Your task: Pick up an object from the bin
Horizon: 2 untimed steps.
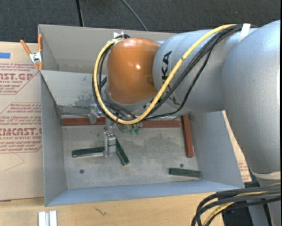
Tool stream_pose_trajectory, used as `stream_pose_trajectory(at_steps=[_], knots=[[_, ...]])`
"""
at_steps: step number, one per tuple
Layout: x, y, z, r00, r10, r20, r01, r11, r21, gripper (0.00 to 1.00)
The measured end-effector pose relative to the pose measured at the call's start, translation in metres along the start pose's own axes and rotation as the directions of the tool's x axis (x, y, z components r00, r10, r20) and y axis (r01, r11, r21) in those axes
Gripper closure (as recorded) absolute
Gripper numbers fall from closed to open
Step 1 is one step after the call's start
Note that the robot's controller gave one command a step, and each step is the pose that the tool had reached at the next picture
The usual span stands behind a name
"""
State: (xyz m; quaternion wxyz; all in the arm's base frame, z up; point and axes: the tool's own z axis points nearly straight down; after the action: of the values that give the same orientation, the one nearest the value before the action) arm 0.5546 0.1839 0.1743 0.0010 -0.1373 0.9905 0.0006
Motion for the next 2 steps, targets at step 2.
stream_pose_trajectory(at_steps=[2], knots=[[0.010, -0.020, 0.083, 1.000, -0.020, -0.005, 0.020, 1.000, 0.000, 0.00]])
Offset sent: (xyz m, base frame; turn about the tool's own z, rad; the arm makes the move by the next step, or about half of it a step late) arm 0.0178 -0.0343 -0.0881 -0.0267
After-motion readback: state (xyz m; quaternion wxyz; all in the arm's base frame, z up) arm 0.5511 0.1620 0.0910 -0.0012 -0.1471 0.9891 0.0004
